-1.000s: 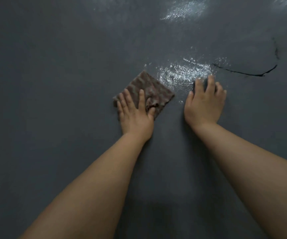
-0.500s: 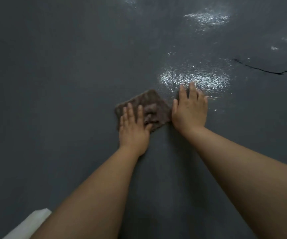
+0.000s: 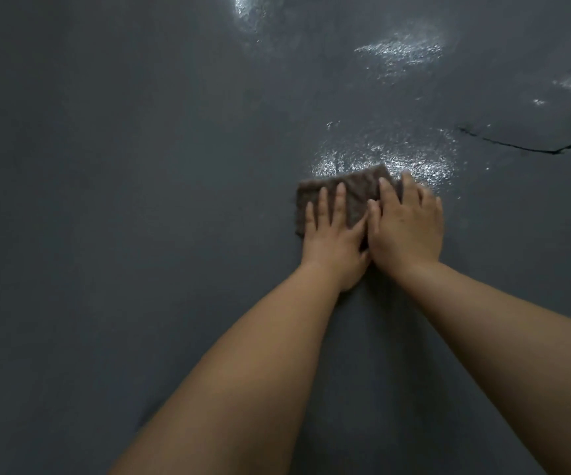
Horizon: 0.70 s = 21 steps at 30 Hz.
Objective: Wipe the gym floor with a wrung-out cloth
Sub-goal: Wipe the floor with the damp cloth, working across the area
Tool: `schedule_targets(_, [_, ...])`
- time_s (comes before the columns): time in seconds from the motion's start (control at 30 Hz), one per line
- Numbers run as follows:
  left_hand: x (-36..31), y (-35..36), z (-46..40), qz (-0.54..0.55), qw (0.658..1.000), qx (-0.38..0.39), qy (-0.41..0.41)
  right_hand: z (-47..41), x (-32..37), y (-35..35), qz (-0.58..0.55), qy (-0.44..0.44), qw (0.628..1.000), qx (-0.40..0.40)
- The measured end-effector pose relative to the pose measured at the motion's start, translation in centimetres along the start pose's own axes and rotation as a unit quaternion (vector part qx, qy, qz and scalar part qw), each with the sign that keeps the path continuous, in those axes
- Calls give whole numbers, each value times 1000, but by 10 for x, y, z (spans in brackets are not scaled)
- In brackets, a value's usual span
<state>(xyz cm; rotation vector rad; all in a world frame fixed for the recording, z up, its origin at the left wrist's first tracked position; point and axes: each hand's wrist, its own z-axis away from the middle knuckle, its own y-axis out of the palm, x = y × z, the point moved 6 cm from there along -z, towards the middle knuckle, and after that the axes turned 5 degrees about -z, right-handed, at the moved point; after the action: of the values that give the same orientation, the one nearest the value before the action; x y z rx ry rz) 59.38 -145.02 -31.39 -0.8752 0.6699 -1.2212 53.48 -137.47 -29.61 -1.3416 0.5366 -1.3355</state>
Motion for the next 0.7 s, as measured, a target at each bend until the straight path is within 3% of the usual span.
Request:
schedule_targets(0.17, [8, -26, -50, -25, 1000, 14, 1, -33, 7, -11, -16, 3, 999, -36])
schedule_targets(0.37, [59, -58, -96, 13, 999, -18, -37, -67, 32, -10, 3, -11, 1000, -19])
schedule_targets(0.57, [191, -49, -93, 73, 968, -27, -237, -80, 65, 9, 50, -56, 996, 51])
schedule_targets(0.7, [212, -47, -90, 69, 950, -44, -301, -80, 69, 19, 75, -56, 993, 74])
